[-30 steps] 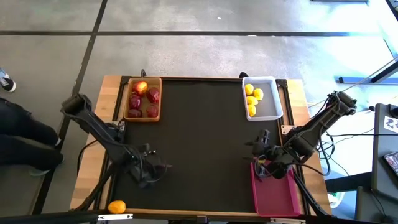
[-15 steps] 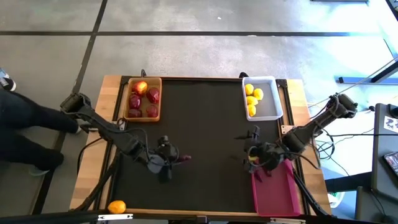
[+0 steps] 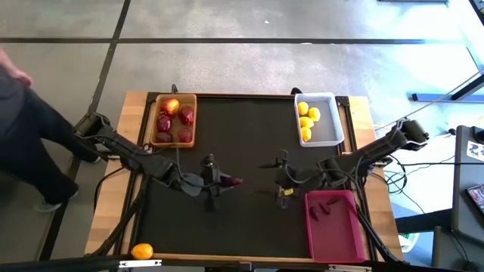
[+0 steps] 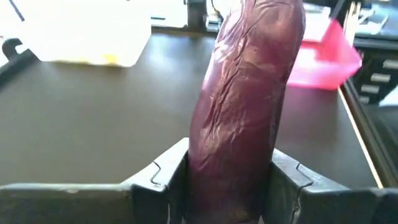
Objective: Sort produce into baskets
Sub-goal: Put the eggplant into the red bin
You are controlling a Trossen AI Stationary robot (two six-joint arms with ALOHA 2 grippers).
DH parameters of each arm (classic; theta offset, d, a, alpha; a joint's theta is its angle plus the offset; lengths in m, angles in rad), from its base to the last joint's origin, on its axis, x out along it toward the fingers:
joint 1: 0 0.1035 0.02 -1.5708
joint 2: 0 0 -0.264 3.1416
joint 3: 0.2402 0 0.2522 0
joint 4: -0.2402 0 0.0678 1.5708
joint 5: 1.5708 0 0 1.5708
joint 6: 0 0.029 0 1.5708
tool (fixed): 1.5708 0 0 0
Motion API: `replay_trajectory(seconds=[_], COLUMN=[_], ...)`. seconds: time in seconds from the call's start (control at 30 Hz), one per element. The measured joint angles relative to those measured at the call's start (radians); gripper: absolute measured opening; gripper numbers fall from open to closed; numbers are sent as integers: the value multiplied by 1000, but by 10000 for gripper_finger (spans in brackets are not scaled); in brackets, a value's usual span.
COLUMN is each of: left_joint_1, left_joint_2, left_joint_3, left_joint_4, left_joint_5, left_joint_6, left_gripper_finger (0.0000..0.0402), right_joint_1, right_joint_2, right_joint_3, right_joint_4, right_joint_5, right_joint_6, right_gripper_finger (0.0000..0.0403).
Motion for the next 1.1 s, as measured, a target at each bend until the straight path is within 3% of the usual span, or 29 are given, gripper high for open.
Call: replay_trajectory(seconds=[0.17, 0.33, 0.6, 1.1], left_joint_1=[31, 54, 64, 63], left_joint_2=[9, 24, 44, 49], left_joint_3=[0, 0, 0, 0], left_joint_4=[113, 188, 269, 285], left_joint_5=[-6, -6, 1, 11], left_joint_6=[59, 88, 137, 177], left_gripper_finger=[145, 145, 145, 147], right_joint_1=[-48, -73, -84, -105], right_joint_2=[60, 110, 147, 147], right_joint_3=[0, 0, 0, 0], right_joint_4=[160, 311, 497, 536], right_joint_5=[-102, -185, -193, -230], right_joint_6=[-31, -65, -136, -170], right_gripper_finger=[352, 321, 241, 48])
